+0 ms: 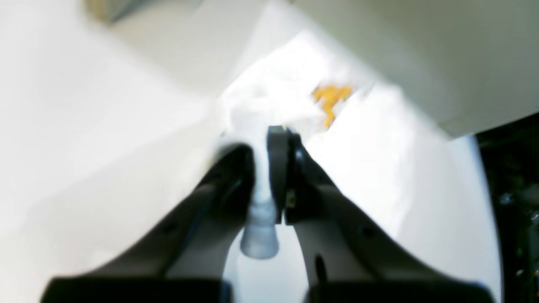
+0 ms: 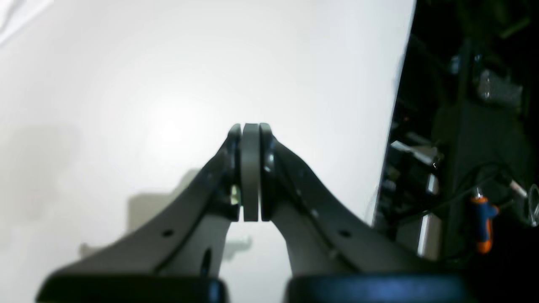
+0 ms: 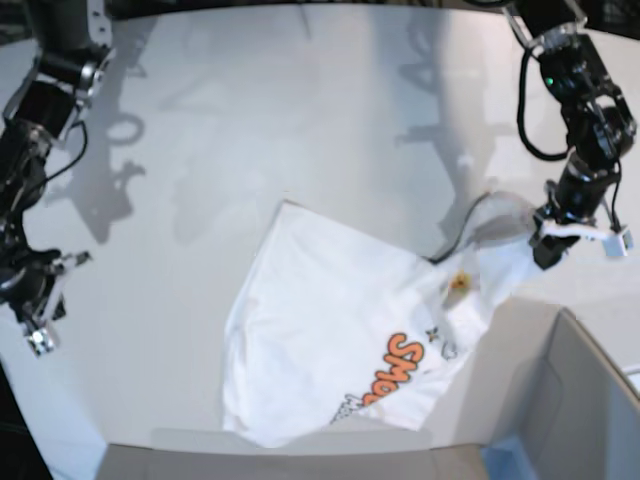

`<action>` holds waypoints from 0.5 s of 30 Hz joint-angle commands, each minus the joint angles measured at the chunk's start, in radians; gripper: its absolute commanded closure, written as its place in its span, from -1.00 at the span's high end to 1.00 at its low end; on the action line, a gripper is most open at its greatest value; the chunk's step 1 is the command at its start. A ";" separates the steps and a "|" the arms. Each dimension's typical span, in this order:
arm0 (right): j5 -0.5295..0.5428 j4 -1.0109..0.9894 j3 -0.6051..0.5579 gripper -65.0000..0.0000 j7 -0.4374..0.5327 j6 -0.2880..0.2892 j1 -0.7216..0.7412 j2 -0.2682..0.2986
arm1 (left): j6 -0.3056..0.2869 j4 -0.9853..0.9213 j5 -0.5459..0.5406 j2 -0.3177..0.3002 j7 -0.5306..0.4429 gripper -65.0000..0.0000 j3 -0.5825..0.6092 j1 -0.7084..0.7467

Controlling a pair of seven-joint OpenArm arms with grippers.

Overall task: Layout the t-shirt on the table in an organized manner, then fold the t-shirt properly
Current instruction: 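Lower the shirt onto the table and release with the right gripper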

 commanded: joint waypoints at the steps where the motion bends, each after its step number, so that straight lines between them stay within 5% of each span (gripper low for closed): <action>1: 0.010 0.037 0.029 -1.00 0.021 0.016 -0.012 0.017 | -0.010 0.019 -0.014 -0.006 -0.019 -1.00 -0.003 0.000; 9: 0.010 0.089 -0.001 -1.00 -0.014 0.016 -0.182 -0.057 | -0.011 0.019 -0.014 0.027 -0.020 -1.00 0.003 0.057; 15: 0.009 0.137 -0.317 -0.99 -0.008 0.016 -0.205 -0.096 | -0.011 0.019 -0.014 0.035 -0.020 -1.00 0.005 0.055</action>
